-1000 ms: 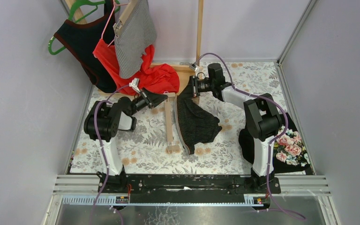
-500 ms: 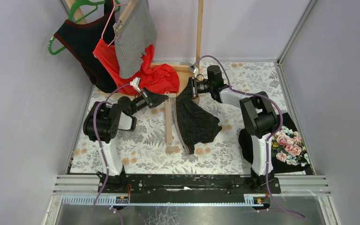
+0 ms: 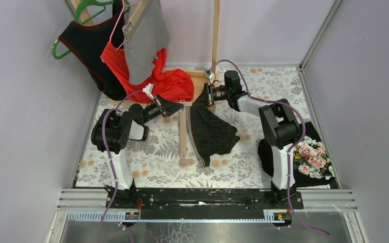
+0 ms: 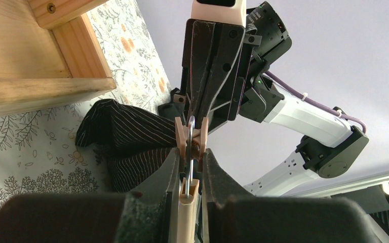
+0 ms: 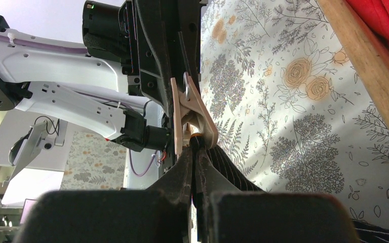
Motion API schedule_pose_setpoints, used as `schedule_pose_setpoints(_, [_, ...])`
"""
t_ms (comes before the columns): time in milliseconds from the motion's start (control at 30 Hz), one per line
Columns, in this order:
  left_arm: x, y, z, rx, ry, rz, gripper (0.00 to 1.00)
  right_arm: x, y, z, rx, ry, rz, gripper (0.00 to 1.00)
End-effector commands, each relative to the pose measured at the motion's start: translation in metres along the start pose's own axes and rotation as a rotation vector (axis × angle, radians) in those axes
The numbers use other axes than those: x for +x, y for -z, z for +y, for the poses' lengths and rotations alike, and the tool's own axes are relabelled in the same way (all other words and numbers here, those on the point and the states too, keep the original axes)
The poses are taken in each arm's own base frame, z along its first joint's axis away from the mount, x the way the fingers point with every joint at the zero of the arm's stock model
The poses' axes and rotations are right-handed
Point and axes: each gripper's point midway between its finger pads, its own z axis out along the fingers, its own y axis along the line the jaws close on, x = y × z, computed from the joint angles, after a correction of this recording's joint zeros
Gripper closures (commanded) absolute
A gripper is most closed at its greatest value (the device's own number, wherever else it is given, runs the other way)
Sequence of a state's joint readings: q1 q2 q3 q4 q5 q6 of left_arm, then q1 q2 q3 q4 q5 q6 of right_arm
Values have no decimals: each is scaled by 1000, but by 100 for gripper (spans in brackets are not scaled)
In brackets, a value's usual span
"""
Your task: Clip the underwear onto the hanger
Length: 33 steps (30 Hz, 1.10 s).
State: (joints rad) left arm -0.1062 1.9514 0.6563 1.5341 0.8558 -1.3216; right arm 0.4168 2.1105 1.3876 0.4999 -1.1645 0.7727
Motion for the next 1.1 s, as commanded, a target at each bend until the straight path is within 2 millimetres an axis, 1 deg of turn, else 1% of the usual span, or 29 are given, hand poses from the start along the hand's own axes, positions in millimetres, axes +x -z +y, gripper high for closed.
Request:
schedule_pose_setpoints(0, [3, -3, -16, 68, -81, 23, 100, -10, 1, 9, -31, 49, -9, 100])
schedule_pose_setpoints(267, [8, 1, -14, 61, -77, 28, 100, -18, 9, 6, -18, 47, -31, 100])
schedule_pose_setpoints(367, [9, 1, -15, 63, -77, 34, 100, -21, 14, 3, -10, 45, -42, 100])
schedule_pose_setpoints(500, [10, 2, -18, 67, -77, 42, 100, -23, 17, 3, -11, 51, -50, 100])
schedule_pose_setpoints(667, [16, -1, -17, 70, -70, 62, 100, -23, 17, 5, -26, 53, -51, 100])
schedule_pose_setpoints(867, [21, -8, -12, 74, -55, 81, 100, -23, 18, 9, -40, 59, -52, 100])
schedule_pose_setpoints(1067, [28, -10, -12, 78, -53, 103, 100, -26, 17, 6, -35, 54, -55, 100])
